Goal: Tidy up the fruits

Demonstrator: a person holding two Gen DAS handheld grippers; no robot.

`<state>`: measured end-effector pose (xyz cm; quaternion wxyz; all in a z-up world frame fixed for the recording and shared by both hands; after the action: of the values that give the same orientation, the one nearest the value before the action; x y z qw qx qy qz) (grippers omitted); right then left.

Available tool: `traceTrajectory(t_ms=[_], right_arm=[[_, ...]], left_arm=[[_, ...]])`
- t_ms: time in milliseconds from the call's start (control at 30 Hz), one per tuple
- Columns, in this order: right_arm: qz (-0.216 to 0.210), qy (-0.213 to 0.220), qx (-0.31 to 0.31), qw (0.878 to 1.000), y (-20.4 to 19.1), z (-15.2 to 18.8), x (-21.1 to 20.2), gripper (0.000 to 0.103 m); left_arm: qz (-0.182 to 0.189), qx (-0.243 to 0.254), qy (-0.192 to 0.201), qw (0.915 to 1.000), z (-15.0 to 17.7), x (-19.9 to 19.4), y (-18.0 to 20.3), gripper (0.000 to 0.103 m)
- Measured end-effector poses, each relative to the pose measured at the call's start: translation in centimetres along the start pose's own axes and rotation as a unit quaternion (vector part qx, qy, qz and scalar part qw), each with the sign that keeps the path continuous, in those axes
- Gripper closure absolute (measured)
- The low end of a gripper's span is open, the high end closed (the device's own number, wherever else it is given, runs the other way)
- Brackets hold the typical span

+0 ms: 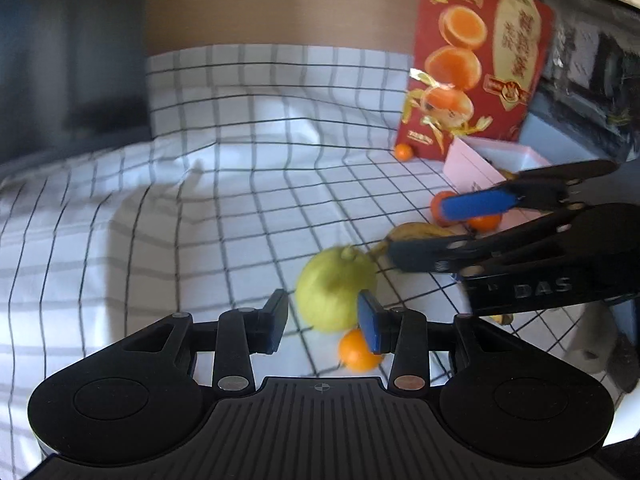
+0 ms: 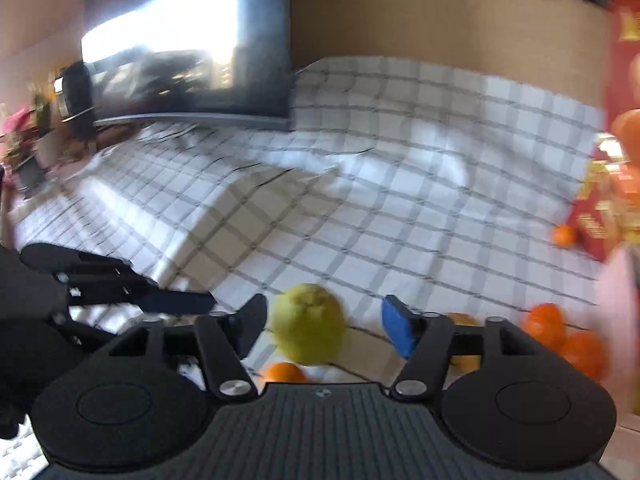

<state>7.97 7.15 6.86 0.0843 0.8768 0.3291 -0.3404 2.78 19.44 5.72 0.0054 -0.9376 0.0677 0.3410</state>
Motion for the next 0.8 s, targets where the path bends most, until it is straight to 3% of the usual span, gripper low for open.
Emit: traceTrajectory(t_ms=[200,333,400,533,800], right_arm=[[0.078,-0.008,0.01,0.997,3.4,2.5,-2.6,0.032],[0.112,-0.013,0.026,0.993,5.0,4.4,-3.6,0.032],[0.127,-0.019,0.029,0.991,5.5,5.3,-3.9,0.032],[0.131,-0.031,0.033,0.99,5.9,6.7,-4.5,0.032],[0.117,-0.061,0.035,0.991,5.0,8.6,-4.4,0.032]], left_arm=[[-0.014,0.011,0.003,0.9998,-1.7,1.8,1.4,0.059],[-0.022,0.022,-0.023,0.9992,-1.7,3.3,1.9,0.059],[-0.026,0.026,-0.028,0.9989,-1.7,3.6,2.3,0.051],[-0.017,0.029,-0.032,0.9989,-1.8,3.8,2.9,0.041],[-0.028,0.013,-0.049,0.9983,-1.7,4.8,1.9,0.043]])
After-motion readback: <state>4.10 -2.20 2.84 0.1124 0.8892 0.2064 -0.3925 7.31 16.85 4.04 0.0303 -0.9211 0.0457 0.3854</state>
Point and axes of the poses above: each gripper's, at about its wrist camera, not at the fingertips, and x roughly the way its jaws point, y to its right, z to its underside, the point moved 3 cm from there along x, roughly the way its jaws point, and after that the axes turned 1 degree about y, right-handed, at the moved point
